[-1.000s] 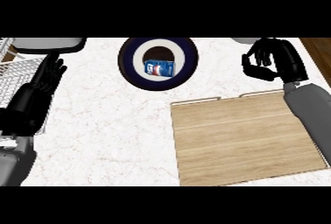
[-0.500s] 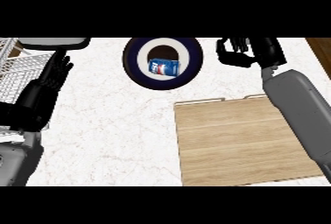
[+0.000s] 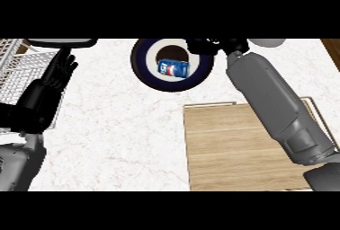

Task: Pick the can from the tray and place it in the plate

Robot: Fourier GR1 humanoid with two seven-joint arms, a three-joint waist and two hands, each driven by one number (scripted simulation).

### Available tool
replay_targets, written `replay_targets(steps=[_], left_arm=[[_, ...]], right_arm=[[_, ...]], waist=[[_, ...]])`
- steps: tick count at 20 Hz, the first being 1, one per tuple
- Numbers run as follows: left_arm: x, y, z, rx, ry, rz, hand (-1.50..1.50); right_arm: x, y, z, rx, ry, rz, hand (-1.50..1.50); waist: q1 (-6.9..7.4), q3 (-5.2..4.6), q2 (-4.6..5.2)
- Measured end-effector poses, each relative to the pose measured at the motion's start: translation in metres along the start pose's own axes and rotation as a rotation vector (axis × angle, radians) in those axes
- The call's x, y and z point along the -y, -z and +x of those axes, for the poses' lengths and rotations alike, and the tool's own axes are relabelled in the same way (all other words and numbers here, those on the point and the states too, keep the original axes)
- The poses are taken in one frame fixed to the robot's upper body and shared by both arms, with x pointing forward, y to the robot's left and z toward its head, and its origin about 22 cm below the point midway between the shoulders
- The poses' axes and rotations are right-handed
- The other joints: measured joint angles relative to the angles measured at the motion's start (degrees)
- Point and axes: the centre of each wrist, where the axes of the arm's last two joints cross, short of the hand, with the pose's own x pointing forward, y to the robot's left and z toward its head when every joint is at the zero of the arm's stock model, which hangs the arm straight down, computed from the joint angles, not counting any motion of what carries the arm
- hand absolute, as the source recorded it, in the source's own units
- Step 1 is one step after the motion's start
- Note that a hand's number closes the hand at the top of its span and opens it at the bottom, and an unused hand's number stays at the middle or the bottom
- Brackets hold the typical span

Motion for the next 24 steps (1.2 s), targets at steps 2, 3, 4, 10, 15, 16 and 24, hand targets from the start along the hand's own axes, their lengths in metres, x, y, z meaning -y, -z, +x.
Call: replay_targets(steps=[2, 3, 4, 10, 15, 16, 24], left_arm=[[0.002, 0.003, 0.003, 0.003, -0.005, -0.007, 0.00], [0.002, 0.003, 0.003, 0.004, -0.003, -0.011, 0.00], [0.000, 0.004, 0.004, 0.009, -0.003, -0.016, 0.00], [0.006, 0.015, 0.011, 0.024, -0.004, -0.032, 0.00], [0.014, 0.013, 0.010, 0.033, -0.005, -0.052, 0.00], [0.013, 0.014, 0.011, 0.035, -0.003, -0.052, 0.00], [0.015, 0.015, 0.010, 0.044, -0.004, -0.058, 0.00]], right_arm=[[-0.012, 0.006, 0.005, -0.018, -0.016, 0.005, 1.50], [-0.020, 0.006, 0.005, -0.024, -0.027, 0.004, 1.50], [-0.024, 0.008, 0.007, -0.026, -0.035, 0.000, 1.50], [-0.051, 0.012, 0.015, -0.063, -0.080, 0.021, 1.50], [-0.062, 0.011, 0.013, -0.140, -0.010, 0.026, -1.50], [-0.062, 0.011, 0.014, -0.142, 0.010, 0.033, -1.50], [-0.064, 0.012, 0.016, -0.094, 0.209, -0.027, -1.50]], waist=[[0.29, 0.00, 0.15], [0.43, -0.01, 0.21], [0.64, -0.01, 0.32], [1.92, -0.02, 1.03], [2.96, 0.00, 1.50], [3.05, 0.00, 1.57], [3.57, 0.05, 1.86]])
